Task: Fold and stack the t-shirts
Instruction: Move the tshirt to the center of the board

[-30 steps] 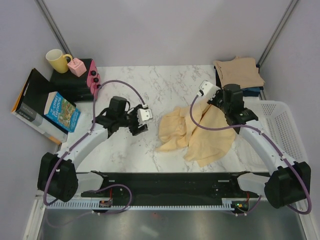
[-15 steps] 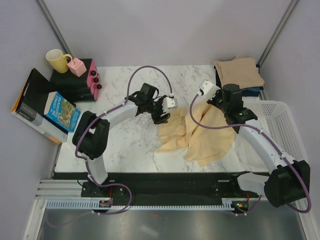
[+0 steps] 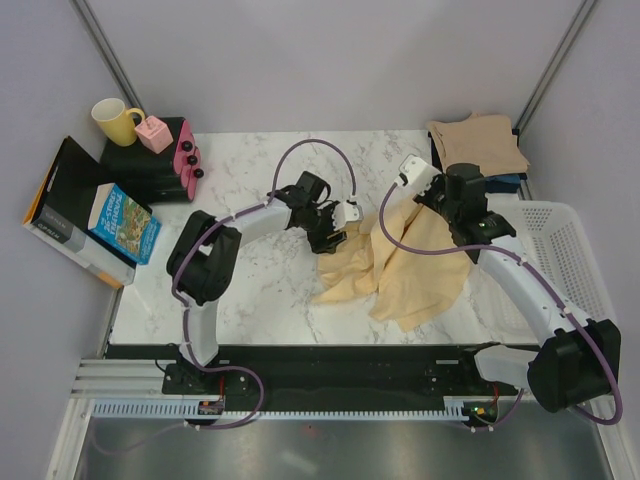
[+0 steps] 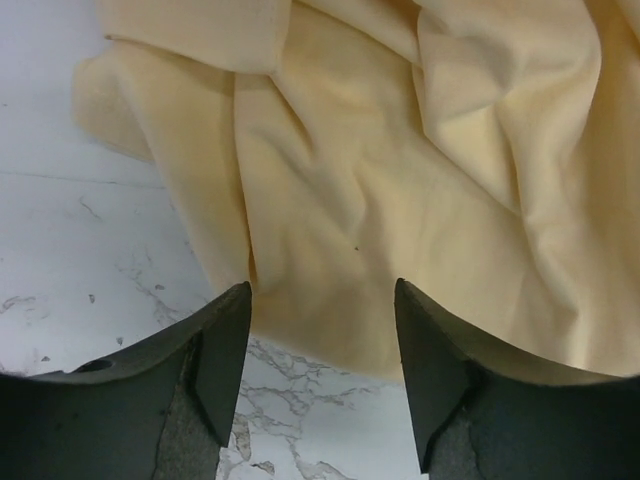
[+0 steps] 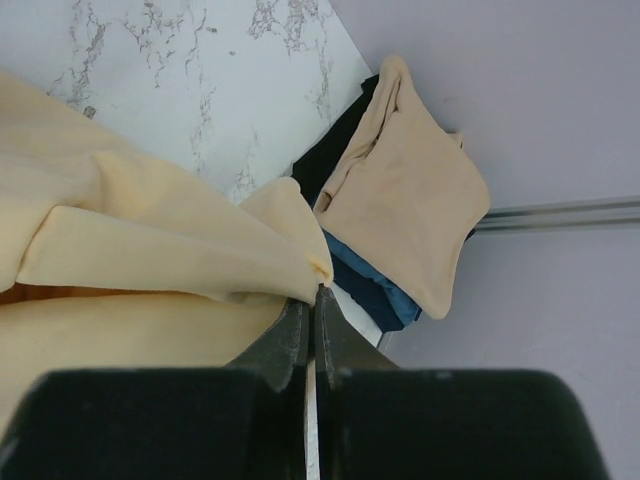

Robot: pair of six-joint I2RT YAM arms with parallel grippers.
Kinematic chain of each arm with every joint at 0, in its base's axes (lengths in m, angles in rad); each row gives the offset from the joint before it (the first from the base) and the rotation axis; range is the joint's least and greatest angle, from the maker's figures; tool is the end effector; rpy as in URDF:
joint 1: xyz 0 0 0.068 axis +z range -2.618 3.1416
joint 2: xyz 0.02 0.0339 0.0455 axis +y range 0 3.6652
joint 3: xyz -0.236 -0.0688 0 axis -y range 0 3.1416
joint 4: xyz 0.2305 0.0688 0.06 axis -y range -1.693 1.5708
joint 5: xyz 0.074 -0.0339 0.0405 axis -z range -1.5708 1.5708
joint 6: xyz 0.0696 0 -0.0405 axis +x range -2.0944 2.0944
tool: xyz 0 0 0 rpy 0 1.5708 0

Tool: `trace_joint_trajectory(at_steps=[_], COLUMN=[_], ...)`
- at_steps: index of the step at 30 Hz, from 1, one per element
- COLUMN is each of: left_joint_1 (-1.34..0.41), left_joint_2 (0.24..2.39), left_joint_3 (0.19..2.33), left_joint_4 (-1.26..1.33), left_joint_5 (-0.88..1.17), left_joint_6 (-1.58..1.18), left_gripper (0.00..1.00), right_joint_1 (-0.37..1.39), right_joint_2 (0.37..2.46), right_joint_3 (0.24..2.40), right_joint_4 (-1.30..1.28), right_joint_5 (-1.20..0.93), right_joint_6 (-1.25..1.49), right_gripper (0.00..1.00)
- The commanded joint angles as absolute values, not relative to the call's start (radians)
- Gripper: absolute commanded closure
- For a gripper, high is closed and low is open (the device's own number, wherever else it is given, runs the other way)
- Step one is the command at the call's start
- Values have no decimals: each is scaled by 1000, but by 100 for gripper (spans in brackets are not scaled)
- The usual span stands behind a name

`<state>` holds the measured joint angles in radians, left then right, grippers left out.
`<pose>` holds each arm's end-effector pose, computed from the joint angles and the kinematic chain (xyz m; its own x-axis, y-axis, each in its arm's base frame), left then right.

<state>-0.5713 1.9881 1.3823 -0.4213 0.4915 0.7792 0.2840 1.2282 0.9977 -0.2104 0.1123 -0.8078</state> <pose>0.3266 -0.2490 0.1315 -0.0329 0.7576 -0.6519 0.9912 0.1085 0.0762 0.2981 0.0789 0.2804 -0.1522 -0.7926 -0.5904 -0.4213 0.5924 -0.6867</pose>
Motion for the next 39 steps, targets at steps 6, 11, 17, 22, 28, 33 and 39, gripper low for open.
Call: trace_joint_trajectory(at_steps=[6, 11, 17, 22, 28, 33, 39], left_joint_1=[-600, -591, -537, -479, -408, -350, -278], left_joint_2=[2052, 2010, 1889, 1760, 1629, 1563, 1554], left_joint_3=[1450, 1447, 1457, 1450, 1411, 1368, 1301], left_joint_4=[-472, -436, -370, -383, -437, -474, -472], left_joint_5=[404, 267, 43, -87, -211, -281, -339], left_joint_6=[762, 715, 660, 696, 735, 784, 821], left_gripper=[98, 98, 98, 98, 98, 98, 98], right_joint_1=[282, 281, 281, 282, 281, 282, 282], right_joint_2=[1198, 1181, 1160, 1149, 1131, 1147, 1249], right_joint_3=[1034, 1012, 996, 980, 911, 876, 923], right_joint_4=[-179, -178, -178, -178, -146, -45, 69], right_joint_5=[124, 126, 140, 127, 89, 38, 20], right_joint_6=[-792, -805, -834, -856, -1000, -1135, -1137], right_gripper=[100, 100, 100, 100, 100, 100, 100])
